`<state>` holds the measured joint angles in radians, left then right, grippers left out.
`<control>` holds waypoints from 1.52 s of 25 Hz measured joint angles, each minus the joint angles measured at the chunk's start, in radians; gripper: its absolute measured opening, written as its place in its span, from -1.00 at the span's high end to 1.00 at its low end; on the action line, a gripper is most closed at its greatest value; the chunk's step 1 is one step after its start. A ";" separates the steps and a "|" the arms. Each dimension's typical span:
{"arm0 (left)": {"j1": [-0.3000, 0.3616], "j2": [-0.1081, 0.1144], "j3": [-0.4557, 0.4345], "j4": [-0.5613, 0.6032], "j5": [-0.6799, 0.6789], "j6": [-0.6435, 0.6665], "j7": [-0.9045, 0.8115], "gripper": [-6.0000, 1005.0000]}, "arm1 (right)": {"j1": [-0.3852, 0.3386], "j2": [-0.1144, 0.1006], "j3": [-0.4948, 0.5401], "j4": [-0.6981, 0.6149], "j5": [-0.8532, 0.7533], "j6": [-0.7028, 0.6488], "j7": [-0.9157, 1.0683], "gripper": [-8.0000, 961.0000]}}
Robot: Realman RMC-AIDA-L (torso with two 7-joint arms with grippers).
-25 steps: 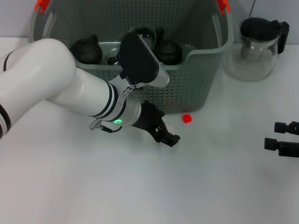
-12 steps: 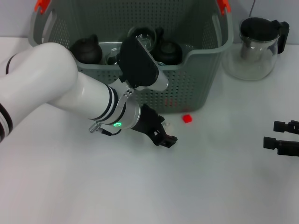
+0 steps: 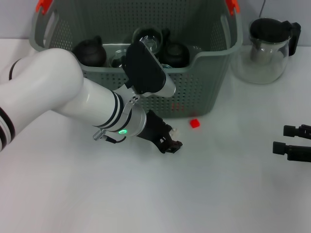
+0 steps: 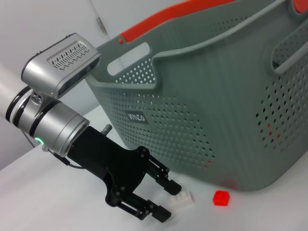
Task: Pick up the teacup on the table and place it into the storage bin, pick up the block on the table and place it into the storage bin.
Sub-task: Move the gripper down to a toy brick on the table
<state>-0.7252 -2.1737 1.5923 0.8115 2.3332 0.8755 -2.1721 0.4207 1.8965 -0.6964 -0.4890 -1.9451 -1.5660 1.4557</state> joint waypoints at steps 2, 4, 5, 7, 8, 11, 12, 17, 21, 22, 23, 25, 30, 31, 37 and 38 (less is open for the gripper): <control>0.000 0.000 0.000 0.000 0.000 -0.001 -0.001 0.00 | 0.000 0.001 0.000 0.000 0.000 0.001 0.000 -0.91; 0.000 -0.001 0.000 0.000 0.000 -0.006 -0.006 0.03 | -0.002 0.001 0.000 -0.001 0.000 0.001 0.000 -0.91; 0.000 -0.001 0.001 0.000 0.000 -0.008 -0.008 0.04 | -0.002 0.001 0.000 -0.001 0.000 0.001 0.000 -0.91; 0.000 -0.001 0.001 0.000 0.000 -0.012 -0.011 0.07 | -0.003 0.001 0.000 0.000 0.000 0.001 -0.001 -0.91; 0.000 -0.001 0.001 0.000 0.000 -0.013 -0.011 0.08 | -0.004 0.001 0.000 -0.001 0.000 0.001 -0.001 -0.91; 0.000 -0.002 0.002 -0.002 0.000 -0.014 -0.011 0.12 | -0.005 0.001 0.000 -0.001 0.000 0.001 -0.001 -0.91; 0.000 -0.002 0.002 -0.004 0.000 -0.016 -0.011 0.12 | -0.005 0.001 0.000 -0.001 0.000 0.001 -0.001 -0.91; 0.000 -0.002 0.002 -0.012 0.000 -0.029 -0.011 0.12 | -0.006 0.001 0.000 0.000 0.000 0.001 -0.002 -0.91; 0.000 -0.002 0.001 -0.012 0.000 -0.035 -0.011 0.12 | -0.007 0.001 0.000 0.000 0.000 0.001 -0.002 -0.91; 0.000 -0.002 0.001 -0.013 0.000 -0.036 -0.011 0.12 | -0.007 0.001 0.000 0.000 0.000 0.001 -0.002 -0.91; 0.000 -0.002 0.001 -0.013 0.000 -0.036 -0.011 0.12 | -0.007 0.001 0.000 0.000 0.000 0.001 -0.002 -0.91; 0.000 -0.002 0.001 -0.014 0.000 -0.038 -0.013 0.12 | -0.006 0.001 0.000 0.000 0.000 0.002 -0.002 -0.91; -0.009 0.000 0.001 -0.034 0.000 -0.050 -0.021 0.14 | -0.007 0.001 0.000 0.000 0.000 0.012 -0.002 -0.91; -0.009 0.000 0.001 -0.035 0.000 -0.051 -0.021 0.16 | -0.007 0.001 0.000 0.000 0.000 0.013 -0.002 -0.91; -0.010 0.000 0.001 -0.037 0.000 -0.052 -0.022 0.28 | -0.005 0.002 0.000 0.000 0.000 0.014 -0.003 -0.91; -0.010 0.000 0.001 -0.037 0.000 -0.052 -0.022 0.30 | -0.005 0.003 0.000 0.000 0.000 0.014 -0.003 -0.91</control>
<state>-0.7349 -2.1736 1.5938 0.7746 2.3331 0.8232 -2.1943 0.4155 1.8990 -0.6964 -0.4893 -1.9451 -1.5523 1.4528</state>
